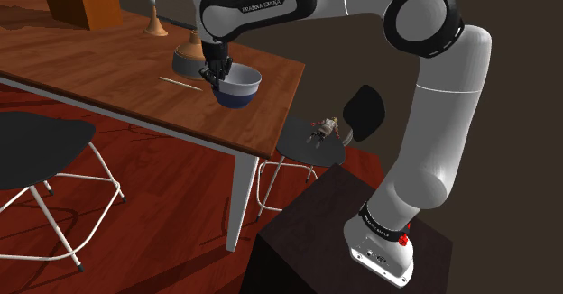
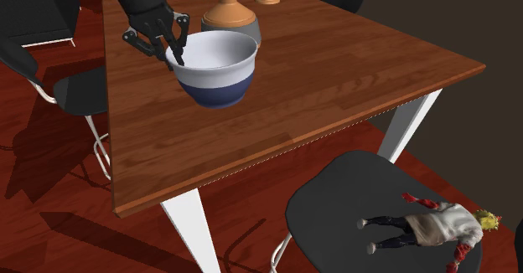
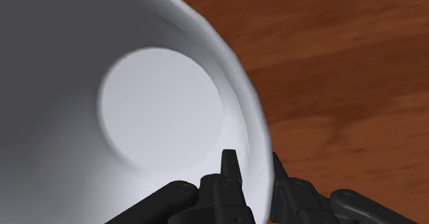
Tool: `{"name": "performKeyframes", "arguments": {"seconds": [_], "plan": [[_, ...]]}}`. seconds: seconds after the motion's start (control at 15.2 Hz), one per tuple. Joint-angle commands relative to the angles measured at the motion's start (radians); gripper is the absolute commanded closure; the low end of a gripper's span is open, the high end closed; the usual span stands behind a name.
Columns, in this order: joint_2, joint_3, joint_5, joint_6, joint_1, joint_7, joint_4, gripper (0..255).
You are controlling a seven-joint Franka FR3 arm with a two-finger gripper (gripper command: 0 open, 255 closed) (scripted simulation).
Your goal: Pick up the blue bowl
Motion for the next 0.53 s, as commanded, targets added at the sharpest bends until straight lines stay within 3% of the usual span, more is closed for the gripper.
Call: {"name": "performKeyframes", "arguments": {"seconds": [0.0,0.46], "plan": [[0.000,0.000,0.000,0.000,0.000,0.000,0.000,255],[-0.020,0.003,0.011,-0.070,0.000,-0.019,0.052,255]]}}
